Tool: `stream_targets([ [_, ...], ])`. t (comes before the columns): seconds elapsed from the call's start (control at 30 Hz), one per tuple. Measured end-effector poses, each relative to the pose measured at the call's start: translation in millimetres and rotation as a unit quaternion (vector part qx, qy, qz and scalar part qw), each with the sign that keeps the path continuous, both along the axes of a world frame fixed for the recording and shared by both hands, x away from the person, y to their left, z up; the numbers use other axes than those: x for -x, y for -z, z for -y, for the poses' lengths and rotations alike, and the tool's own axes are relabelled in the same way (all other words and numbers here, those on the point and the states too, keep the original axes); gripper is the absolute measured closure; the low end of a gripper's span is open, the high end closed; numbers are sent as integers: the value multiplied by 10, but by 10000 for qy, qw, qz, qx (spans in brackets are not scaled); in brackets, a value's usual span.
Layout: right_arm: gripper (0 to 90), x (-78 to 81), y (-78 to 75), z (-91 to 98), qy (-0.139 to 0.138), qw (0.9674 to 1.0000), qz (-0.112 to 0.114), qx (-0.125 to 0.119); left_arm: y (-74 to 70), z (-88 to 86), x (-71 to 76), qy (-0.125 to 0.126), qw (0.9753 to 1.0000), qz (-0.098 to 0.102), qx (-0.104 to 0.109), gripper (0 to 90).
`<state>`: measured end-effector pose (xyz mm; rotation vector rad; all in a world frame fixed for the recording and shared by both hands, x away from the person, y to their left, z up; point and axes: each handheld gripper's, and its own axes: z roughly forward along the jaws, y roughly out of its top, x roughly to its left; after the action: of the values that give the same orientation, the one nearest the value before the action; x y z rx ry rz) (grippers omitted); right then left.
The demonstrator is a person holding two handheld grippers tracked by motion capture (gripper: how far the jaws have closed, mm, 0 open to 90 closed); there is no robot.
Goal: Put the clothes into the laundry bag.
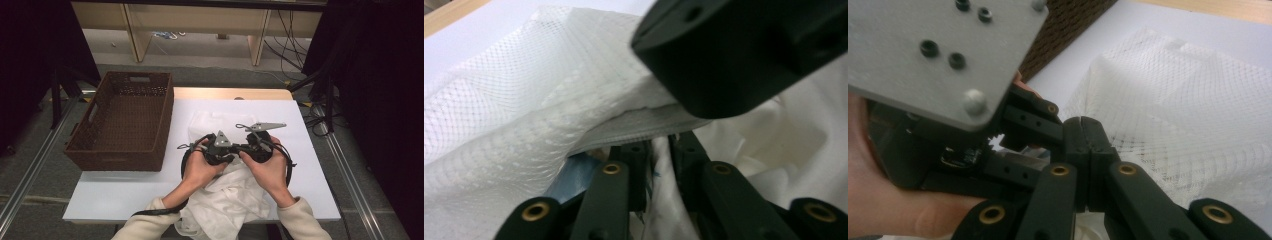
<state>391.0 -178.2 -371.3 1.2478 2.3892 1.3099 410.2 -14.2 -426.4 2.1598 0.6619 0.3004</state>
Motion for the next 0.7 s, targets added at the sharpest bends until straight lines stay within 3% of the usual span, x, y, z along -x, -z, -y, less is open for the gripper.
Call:
stream_targets([
  [0.07, 900, -7, 3, 1, -15, 10000, 4, -29, -52, -34, 39, 84, 10000, 20, 48, 656],
  [0.17, 900, -1, -34, 28, -52, 10000, 74, -33, -226, -146, 164, 205, 9996, -1, 181, 391],
  [0.23, 900, 9, -61, 51, 57, 9999, 121, 75, -328, -258, 275, 159, 9994, -54, 296, 298],
  [0.27, 900, 6, -66, 65, 36, 9999, 119, 31, -361, -311, 308, 194, 9994, -32, 297, 266],
  [0.3, 900, 10, -69, 69, 69, 9999, 113, 45, -378, -362, 359, 190, 9984, -139, 506, 248],
  [0.37, 900, 11, -71, 71, 70, 9999, 102, 56, -378, -501, 419, 230, 9979, -270, 538, 235],
  [0.43, 900, 11, -69, 60, 59, 9999, 136, 87, -321, -623, 406, -66, 9994, -146, 303, 236],
  [0.47, 900, 6, -70, 60, 42, 9997, 177, 137, -262, -664, 375, -126, 9989, -310, 321, 228],
  [0.5, 900, 3, -67, 52, 8, 9997, 183, 145, -198, -679, 346, -221, 9971, -534, 486, 220],
  [0.57, 900, 3, -55, 32, -42, 9998, 143, 92, -100, -691, 267, -187, 9950, -827, 537, 208],
  [0.6, 900, 4, -59, 33, -38, 9998, 156, 132, -33, -666, 226, -236, 9918, -1088, 631, 194],
  [0.63, 900, -1, -51, 33, -25, 9997, 174, 161, 23, -634, 200, -251, 9900, -1229, 647, 182],
  [0.7, 900, -1, -48, 29, -40, 9998, 99, 145, 143, -541, 180, -131, 9895, -1377, 411, 191],
])
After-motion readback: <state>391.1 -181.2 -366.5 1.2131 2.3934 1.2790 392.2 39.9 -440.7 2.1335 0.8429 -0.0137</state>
